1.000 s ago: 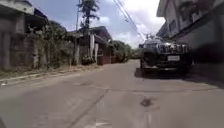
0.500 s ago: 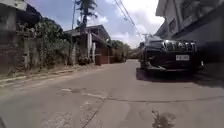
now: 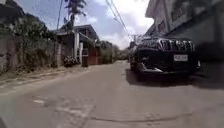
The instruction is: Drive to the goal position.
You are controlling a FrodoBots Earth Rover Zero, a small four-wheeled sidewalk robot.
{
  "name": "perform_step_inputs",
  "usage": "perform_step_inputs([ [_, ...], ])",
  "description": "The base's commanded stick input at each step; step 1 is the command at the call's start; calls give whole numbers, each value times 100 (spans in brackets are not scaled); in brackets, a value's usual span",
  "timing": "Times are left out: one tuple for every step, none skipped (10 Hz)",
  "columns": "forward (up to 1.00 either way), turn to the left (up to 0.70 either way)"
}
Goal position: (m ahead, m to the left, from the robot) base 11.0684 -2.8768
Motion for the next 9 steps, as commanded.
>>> perform_step_inputs([
  [100,0],
  [100,0],
  [100,0],
  [100,0],
  [100,0],
  [100,0],
  [100,0],
  [100,0],
  [100,0],
])
